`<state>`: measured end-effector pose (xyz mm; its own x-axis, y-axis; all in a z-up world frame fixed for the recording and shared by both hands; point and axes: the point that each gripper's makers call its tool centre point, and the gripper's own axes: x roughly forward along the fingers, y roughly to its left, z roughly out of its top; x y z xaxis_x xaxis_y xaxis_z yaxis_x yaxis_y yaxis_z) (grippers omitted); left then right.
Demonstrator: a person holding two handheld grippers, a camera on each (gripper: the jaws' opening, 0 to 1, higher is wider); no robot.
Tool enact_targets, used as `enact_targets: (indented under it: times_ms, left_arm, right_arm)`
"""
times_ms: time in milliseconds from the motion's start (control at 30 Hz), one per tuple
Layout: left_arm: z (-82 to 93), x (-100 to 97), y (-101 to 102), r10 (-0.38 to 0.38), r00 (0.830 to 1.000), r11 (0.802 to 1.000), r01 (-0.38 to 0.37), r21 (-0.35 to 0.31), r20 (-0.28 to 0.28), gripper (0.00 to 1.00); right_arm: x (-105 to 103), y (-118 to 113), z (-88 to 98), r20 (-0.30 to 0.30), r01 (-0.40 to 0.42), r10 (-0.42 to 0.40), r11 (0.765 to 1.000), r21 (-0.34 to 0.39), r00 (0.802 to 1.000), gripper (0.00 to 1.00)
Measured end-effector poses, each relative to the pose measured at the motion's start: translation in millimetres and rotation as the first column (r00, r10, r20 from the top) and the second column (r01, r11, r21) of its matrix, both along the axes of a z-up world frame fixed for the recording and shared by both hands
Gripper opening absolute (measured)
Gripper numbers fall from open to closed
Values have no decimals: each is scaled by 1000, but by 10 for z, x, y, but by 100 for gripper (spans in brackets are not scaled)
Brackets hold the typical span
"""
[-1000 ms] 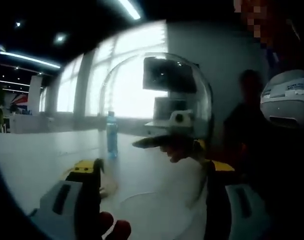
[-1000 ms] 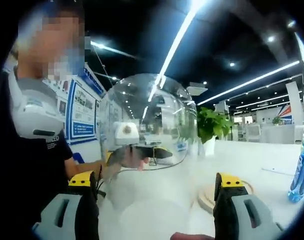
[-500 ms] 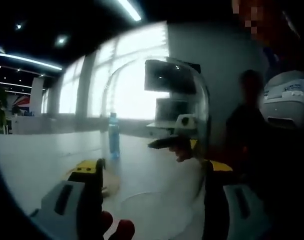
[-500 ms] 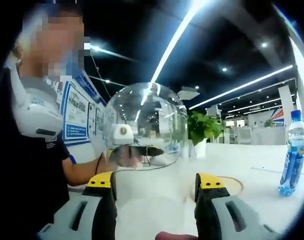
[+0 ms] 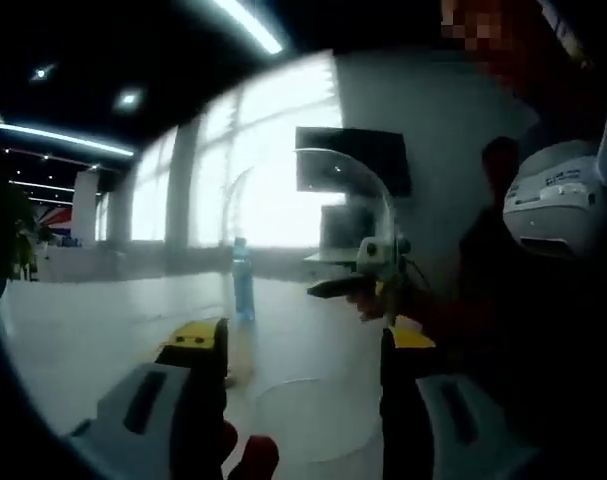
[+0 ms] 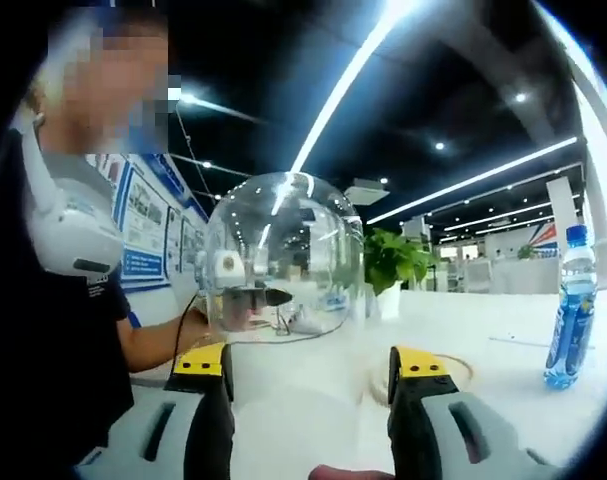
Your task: Open the cover put in the Mizone put the cover back on
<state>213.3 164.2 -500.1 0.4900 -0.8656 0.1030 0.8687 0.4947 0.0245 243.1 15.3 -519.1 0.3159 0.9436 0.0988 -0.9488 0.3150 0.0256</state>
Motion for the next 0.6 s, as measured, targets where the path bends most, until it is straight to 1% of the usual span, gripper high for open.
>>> enact_targets:
  times_ms: [67,200,267,400,467,533,600]
  left_arm:
    - [-25,25,51,25,1000,1000,-25,16,8,50]
    - [-33,62,133,50,999,999,-50,11,0,51]
    - [-28,86,180,73,997,997,-73,11,10,51]
    - [-53,146,283,107,994,994,-107,5,6,51]
    - [-81,176,332,127,992,992,-127,4,16,50]
    - [-113,202,364,137,990,991,-137,1,15,46]
    - [-153,247,397,151,988,988,-151,-8,12,45]
  right_arm:
    - [-7,-24,-9,5,16,-16,1000,-8,1000,52]
    - [-20,-55,-18,9,45,-44,999,-23,999,51]
    - [-11,-81,-21,13,72,-71,997,-32,997,51]
    - [52,-186,8,24,155,-154,988,-24,988,50]
    - [118,-251,-4,29,207,-206,978,-29,978,50]
    - [172,-307,-31,4,239,-239,971,-26,971,50]
    - [222,-361,-62,-12,267,-267,963,-24,964,50]
